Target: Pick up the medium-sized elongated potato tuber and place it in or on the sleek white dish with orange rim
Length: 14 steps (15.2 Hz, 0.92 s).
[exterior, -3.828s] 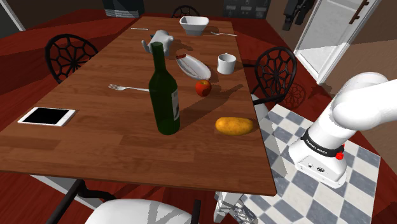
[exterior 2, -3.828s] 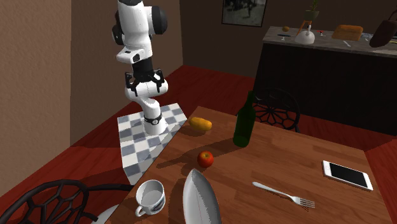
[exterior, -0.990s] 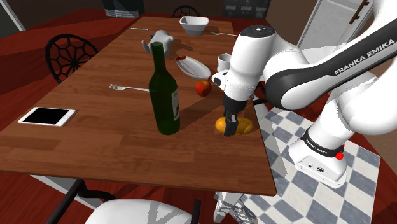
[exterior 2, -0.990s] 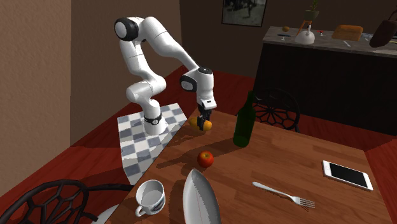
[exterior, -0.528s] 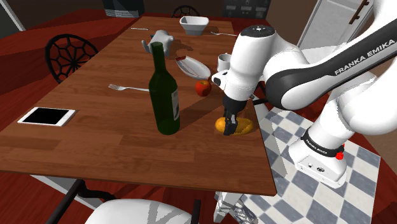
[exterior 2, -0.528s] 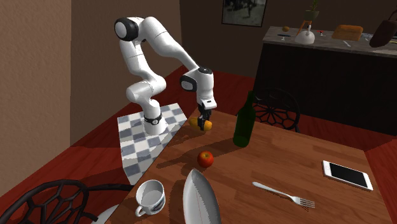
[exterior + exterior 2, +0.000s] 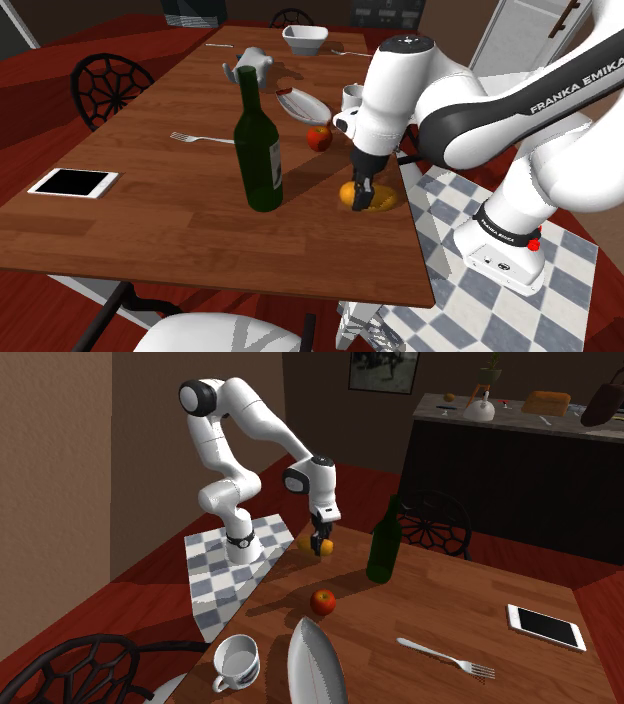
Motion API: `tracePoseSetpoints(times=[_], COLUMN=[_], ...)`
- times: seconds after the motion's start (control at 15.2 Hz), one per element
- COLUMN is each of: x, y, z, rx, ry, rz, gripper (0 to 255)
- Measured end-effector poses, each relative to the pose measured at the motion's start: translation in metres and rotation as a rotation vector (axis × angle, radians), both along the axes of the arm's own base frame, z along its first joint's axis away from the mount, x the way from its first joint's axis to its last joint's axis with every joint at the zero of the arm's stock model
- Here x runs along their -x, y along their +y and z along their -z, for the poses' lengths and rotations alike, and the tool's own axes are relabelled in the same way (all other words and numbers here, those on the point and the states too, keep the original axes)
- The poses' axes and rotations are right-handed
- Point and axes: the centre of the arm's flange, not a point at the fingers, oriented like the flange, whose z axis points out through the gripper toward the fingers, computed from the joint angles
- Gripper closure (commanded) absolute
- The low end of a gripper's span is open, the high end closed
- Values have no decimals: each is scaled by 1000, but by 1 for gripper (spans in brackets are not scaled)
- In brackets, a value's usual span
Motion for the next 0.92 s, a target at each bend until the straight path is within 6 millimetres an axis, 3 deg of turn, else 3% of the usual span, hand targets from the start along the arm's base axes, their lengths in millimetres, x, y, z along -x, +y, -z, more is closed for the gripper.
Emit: tracePoseSetpoints(times=[0.92], x=[-1], y=[0], z=[-73], rx=[0], ry=[0], rz=[0], gripper=[255])
